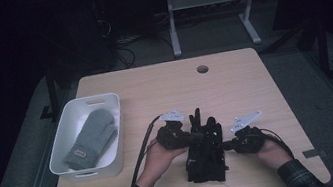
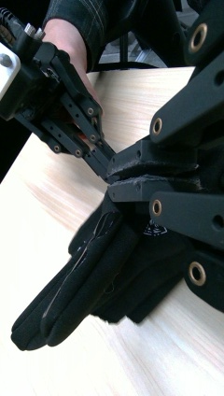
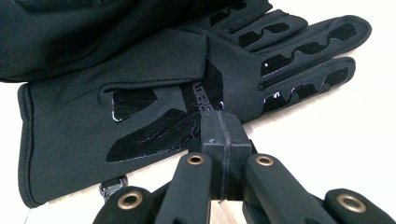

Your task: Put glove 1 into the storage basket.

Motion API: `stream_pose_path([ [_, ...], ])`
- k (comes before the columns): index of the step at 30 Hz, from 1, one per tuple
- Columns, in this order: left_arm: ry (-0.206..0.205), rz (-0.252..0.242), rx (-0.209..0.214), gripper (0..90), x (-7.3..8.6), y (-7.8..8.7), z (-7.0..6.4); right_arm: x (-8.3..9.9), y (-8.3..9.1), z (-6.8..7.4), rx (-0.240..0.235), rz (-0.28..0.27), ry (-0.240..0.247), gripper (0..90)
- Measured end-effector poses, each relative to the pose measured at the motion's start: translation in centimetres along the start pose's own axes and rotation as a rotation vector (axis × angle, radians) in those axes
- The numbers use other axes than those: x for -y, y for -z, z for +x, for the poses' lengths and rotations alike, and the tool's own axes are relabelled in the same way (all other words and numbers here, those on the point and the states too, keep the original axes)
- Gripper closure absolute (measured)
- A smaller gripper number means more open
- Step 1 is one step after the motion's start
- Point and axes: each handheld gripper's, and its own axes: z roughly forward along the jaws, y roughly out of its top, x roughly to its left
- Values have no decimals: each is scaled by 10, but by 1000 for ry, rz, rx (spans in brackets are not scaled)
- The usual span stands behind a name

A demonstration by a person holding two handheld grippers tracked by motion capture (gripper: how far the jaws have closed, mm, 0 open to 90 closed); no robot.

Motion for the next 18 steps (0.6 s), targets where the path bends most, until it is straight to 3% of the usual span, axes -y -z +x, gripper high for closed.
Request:
stream_pose_path([
  [9, -7, 6, 24, 827, -3, -18, 0, -2, -2, 0, -1, 4, 9, 900],
  [12, 5, -16, 42, 798, -5, -23, -1, -1, -1, -1, -1, -2, 2, 900],
  [16, -28, -41, 59, 767, -12, -24, -6, -1, 0, -2, 4, -8, 4, 900],
  [18, -43, -46, 63, 797, -14, -21, -8, 2, 4, -5, 15, -17, -4, 900],
])
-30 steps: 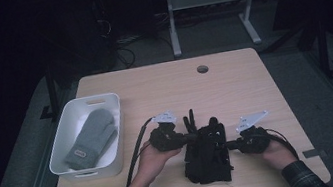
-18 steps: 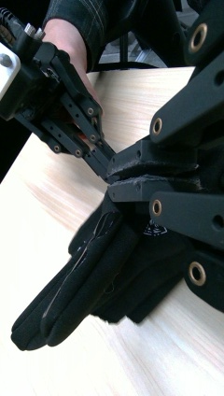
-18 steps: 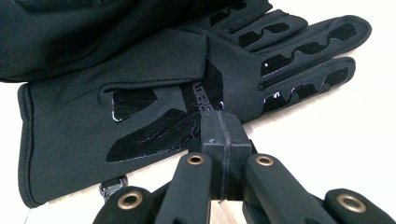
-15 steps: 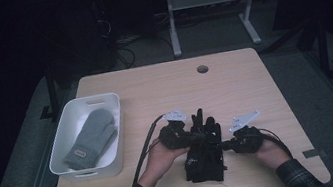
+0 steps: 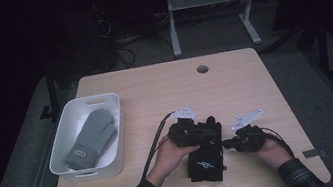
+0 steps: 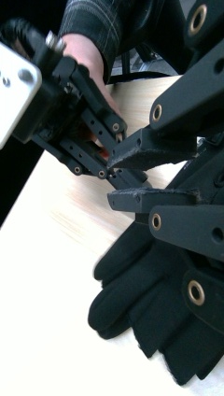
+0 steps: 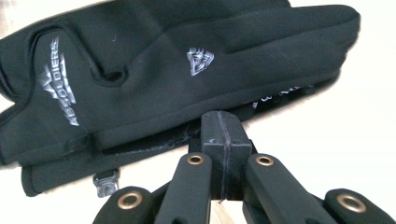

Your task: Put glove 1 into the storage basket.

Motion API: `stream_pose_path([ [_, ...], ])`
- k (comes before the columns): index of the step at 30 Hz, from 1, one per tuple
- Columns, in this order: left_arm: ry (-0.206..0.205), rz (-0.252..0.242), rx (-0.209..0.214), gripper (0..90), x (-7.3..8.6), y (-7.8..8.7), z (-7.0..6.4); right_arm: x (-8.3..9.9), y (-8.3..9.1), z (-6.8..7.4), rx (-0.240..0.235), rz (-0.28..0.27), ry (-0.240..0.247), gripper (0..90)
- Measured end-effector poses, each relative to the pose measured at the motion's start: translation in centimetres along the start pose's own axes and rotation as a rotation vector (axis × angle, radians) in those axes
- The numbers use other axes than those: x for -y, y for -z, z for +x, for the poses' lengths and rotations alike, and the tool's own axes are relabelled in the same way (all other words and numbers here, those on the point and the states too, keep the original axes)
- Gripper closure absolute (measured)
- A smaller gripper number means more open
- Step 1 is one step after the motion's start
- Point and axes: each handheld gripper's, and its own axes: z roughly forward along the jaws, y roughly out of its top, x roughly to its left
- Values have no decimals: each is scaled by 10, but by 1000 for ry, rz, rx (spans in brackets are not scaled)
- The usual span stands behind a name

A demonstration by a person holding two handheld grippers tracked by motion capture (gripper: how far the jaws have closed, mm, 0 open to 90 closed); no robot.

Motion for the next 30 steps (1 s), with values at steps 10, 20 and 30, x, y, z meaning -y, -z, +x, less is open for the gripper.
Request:
stream_pose_path([
  [10, -45, 66, -13, 893, 13, 1, -13, 17, 21, -25, 144, -52, -86, 465],
  [20, -68, 202, -11, 893, 38, -21, -26, 27, 19, -38, 242, -28, -92, 246],
  [30, -114, 298, -90, 893, 46, -5, -27, 31, 15, -39, 276, -54, -111, 153],
])
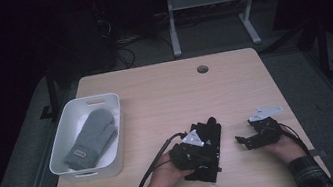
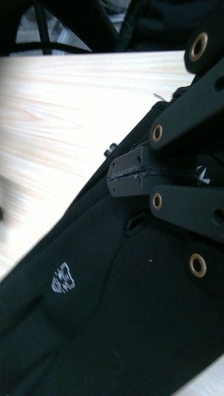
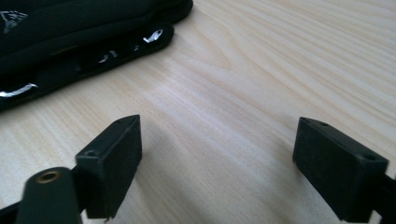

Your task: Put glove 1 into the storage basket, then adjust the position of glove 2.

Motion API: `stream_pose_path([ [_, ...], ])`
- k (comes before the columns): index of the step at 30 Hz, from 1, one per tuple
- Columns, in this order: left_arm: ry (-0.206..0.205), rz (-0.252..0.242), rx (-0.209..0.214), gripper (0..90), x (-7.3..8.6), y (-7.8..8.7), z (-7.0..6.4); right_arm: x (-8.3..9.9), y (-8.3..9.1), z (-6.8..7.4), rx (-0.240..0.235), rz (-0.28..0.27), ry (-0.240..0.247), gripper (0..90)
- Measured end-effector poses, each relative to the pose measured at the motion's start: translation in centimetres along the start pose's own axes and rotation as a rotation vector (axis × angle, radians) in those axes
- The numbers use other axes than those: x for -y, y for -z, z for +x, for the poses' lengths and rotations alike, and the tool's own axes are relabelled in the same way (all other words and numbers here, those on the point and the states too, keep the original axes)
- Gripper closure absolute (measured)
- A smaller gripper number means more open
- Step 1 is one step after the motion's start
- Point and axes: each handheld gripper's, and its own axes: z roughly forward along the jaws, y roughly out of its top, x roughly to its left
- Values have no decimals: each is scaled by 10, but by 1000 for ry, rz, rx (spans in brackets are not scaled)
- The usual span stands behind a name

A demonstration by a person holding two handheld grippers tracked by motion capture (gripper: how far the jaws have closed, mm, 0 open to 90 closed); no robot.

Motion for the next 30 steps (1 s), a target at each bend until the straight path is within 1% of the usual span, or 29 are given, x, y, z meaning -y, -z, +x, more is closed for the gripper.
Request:
stream_pose_path([
  [3, 5, 15, -26, 893, 6, 8, 5, 1, -1, 0, 0, -7, -10, 140],
  [4, 10, 16, -32, 893, 7, 10, 6, 2, -1, -1, 0, -16, -4, 140],
  [8, 23, 31, -66, 893, 17, 24, 15, 3, -1, -1, -2, -24, -8, 136],
  [10, 37, 28, -86, 893, 22, 30, 20, 3, -1, -1, -1, -25, -7, 136],
  [11, 51, 25, -87, 893, 25, 33, 22, 3, -1, -1, -1, -25, -7, 136],
  [12, 46, 24, -92, 893, 29, 36, 26, 3, -1, -1, -1, -25, -6, 136],
  [13, 56, 31, -102, 893, 31, 39, 28, 3, -1, -1, -1, -25, -7, 136],
  [14, 53, 41, -112, 893, 33, 42, 30, 3, -1, -1, -2, -24, -8, 136],
  [16, 72, 36, -145, 893, 38, 50, 34, 3, -1, -1, -2, -24, -9, 136],
  [17, 63, 49, -159, 893, 40, 55, 38, 3, -1, -1, -2, -26, -13, 136],
  [18, 91, 29, -165, 893, 42, 57, 40, 3, -1, -1, -2, -26, -12, 136],
  [19, 97, 28, -172, 893, 43, 59, 42, 3, -1, -1, -2, -26, -12, 136],
  [20, 92, 37, -175, 893, 44, 62, 45, 3, -1, -1, -2, -26, -13, 136],
  [22, 106, 11, -167, 893, 45, 65, 45, 3, -1, -1, -2, -26, -12, 136],
  [23, 94, 10, -165, 884, 43, 68, 46, 3, -1, -1, -2, -27, -12, 136],
  [24, 111, -17, -164, 854, 42, 67, 44, 3, -1, -1, -2, -26, -13, 135],
  [27, 83, -35, -155, 790, 36, 72, 43, 3, -1, -1, -4, -24, -16, 136],
  [28, 72, -37, -155, 758, 33, 74, 44, 3, -1, -1, -3, -25, -16, 135],
  [30, 63, -61, -148, 678, 27, 76, 47, 3, -1, -1, -3, -25, -15, 135],
])
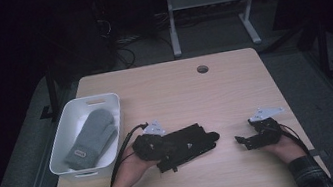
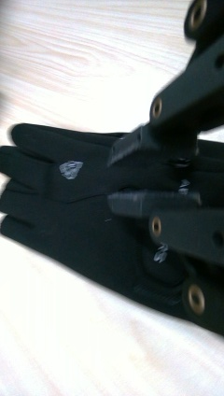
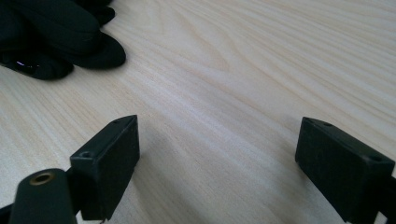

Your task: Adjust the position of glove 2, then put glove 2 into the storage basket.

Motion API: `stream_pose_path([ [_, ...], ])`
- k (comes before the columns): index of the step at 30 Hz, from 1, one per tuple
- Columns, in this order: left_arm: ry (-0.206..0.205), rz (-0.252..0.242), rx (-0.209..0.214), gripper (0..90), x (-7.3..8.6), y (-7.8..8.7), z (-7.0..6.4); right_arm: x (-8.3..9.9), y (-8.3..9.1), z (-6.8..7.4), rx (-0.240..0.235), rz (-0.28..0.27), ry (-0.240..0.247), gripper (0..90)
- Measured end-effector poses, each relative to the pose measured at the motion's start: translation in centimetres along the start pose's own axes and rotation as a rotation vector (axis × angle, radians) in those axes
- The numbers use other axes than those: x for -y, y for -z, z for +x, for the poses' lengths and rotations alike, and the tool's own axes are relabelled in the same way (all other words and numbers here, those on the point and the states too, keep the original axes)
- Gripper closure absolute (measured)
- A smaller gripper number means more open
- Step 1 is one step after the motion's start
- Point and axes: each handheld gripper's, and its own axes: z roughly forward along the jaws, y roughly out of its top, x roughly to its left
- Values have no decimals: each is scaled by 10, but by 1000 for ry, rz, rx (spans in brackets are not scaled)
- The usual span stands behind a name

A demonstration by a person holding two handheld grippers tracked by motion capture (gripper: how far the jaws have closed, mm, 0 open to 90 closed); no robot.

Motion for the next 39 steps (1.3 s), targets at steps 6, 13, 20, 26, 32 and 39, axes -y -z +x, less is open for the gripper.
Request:
stream_pose_path([
  [6, -76, -11, -1, 393, -17, -5, 6, 0, 0, 0, 1, -2, 4, 135],
  [13, -126, 40, 34, 170, -27, -30, 11, 0, 0, 0, 0, -2, 3, 135],
  [20, -167, 81, -9, 140, -24, -48, 18, 0, 0, 0, 0, -2, 3, 135],
  [26, -161, 117, -13, 140, -18, -61, 19, 0, 0, 0, 0, -2, 3, 135],
  [32, -171, 136, 19, 147, -16, -64, 19, 0, 0, 0, -1, -2, 3, 135],
  [39, -183, 113, 64, 296, -13, -61, 19, 0, 0, 0, -1, -3, 6, 135],
])
